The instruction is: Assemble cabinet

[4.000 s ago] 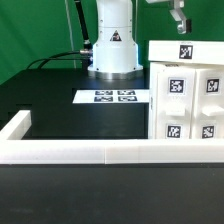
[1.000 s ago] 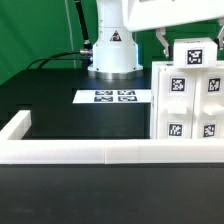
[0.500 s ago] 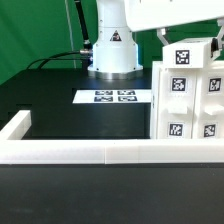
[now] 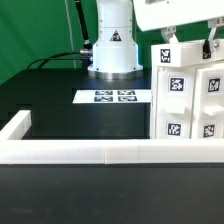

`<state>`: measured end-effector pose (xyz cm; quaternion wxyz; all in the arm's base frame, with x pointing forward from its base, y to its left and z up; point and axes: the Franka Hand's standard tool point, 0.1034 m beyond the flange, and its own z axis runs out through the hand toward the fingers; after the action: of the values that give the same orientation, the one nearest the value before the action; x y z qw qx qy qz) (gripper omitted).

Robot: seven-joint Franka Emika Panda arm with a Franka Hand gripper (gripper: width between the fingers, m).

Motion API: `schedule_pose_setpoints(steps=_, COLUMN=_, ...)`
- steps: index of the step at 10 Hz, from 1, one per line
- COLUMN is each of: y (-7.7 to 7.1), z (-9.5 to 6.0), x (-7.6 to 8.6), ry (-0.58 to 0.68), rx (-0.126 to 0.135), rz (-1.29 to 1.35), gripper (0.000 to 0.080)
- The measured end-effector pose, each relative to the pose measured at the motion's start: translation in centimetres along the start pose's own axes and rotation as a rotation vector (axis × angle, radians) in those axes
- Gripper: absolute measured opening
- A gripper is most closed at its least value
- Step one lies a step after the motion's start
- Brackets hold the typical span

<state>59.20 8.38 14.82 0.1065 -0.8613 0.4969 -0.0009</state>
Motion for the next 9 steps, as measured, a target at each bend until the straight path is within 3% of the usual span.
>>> schedule_pose_setpoints(steps=9, y=0.03, z=0.49, x=-0.53, ry=-0.070, rx=0.053, rz=0.723, gripper=0.0562)
